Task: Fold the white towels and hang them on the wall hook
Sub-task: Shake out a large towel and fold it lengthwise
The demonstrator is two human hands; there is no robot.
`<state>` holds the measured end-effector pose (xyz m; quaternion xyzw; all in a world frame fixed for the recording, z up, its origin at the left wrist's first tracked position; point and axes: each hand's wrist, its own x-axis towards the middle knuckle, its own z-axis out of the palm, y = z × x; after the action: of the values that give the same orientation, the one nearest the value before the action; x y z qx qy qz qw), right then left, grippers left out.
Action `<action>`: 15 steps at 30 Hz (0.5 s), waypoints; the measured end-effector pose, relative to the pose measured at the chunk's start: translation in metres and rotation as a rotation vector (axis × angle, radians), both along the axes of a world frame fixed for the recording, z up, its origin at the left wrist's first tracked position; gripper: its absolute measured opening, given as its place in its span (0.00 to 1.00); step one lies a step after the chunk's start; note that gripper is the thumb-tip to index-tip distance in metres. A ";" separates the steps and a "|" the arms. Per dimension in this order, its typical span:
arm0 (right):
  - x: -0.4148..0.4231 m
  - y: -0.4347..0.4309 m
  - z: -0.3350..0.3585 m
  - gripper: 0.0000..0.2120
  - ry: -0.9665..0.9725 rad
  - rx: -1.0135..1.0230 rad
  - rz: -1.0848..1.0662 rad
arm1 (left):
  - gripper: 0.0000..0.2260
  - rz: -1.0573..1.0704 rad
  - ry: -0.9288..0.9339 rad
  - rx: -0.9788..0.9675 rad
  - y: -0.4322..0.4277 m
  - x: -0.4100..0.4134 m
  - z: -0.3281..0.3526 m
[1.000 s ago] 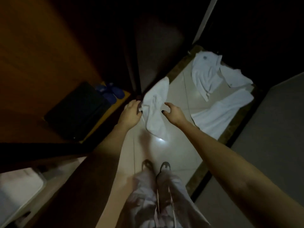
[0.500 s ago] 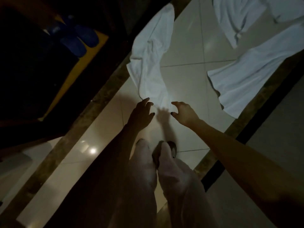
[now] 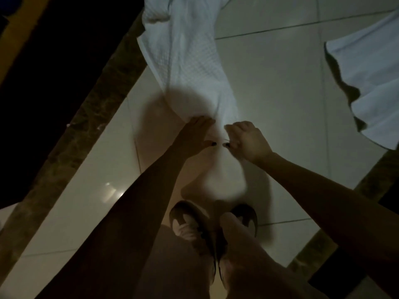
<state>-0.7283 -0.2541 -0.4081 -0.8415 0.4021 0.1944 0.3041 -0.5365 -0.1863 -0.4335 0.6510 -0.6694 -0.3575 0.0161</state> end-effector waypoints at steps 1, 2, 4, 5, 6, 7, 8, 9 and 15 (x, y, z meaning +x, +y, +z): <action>-0.002 0.000 -0.013 0.28 0.007 -0.023 0.012 | 0.31 -0.005 -0.019 -0.038 -0.001 0.000 -0.013; -0.003 0.000 -0.025 0.27 0.014 -0.062 0.018 | 0.30 -0.001 -0.054 -0.078 -0.002 0.000 -0.024; -0.006 0.001 -0.043 0.23 -0.023 -0.162 0.011 | 0.28 0.038 -0.124 -0.139 -0.006 0.002 -0.040; -0.006 0.001 -0.050 0.19 -0.085 -0.196 -0.012 | 0.25 0.051 -0.141 -0.164 -0.009 0.003 -0.045; -0.005 0.002 -0.055 0.15 -0.148 -0.208 -0.043 | 0.23 0.051 -0.152 -0.185 -0.012 0.003 -0.048; -0.003 0.002 -0.057 0.12 -0.192 -0.201 -0.077 | 0.21 0.043 -0.162 -0.197 -0.016 0.003 -0.049; 0.000 0.002 -0.054 0.10 -0.208 -0.175 -0.108 | 0.18 0.041 -0.166 -0.191 -0.019 0.002 -0.048; 0.002 0.002 -0.049 0.09 -0.208 -0.133 -0.133 | 0.17 0.039 -0.162 -0.157 -0.021 0.001 -0.044; 0.009 -0.001 0.062 0.08 -0.282 0.140 -0.285 | 0.22 0.091 0.030 0.076 0.012 0.007 0.040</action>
<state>-0.7189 -0.2553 -0.3463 -0.7718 0.4561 0.0569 0.4394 -0.5297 -0.1745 -0.3939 0.6754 -0.6249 -0.3913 0.0177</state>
